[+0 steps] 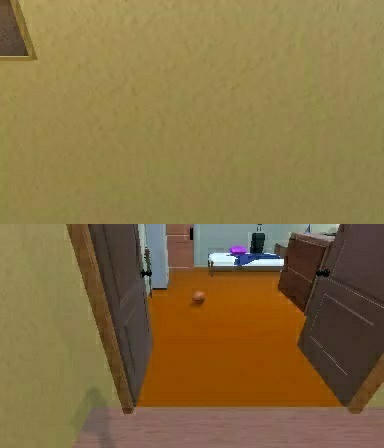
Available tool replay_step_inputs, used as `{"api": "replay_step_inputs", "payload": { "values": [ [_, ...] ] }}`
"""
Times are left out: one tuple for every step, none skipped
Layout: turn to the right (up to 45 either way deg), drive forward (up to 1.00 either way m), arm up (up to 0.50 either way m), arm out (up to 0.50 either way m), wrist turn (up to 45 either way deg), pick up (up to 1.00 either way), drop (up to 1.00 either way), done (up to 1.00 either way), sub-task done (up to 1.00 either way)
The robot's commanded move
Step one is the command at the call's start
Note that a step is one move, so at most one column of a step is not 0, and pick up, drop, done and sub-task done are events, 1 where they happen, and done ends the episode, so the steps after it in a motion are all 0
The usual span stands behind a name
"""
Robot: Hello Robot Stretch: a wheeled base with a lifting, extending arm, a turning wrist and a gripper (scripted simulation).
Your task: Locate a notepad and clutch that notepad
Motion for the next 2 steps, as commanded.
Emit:
{"api": "replay_step_inputs", "payload": {
  "values": [
    [45.0, 0.0, 0.0, 0.0, 0.0, 0.0, 0.0, 0.0, 0.0],
    [45.0, 0.0, 0.0, 0.0, 0.0, 0.0, 0.0, 0.0, 0.0]
  ]
}}
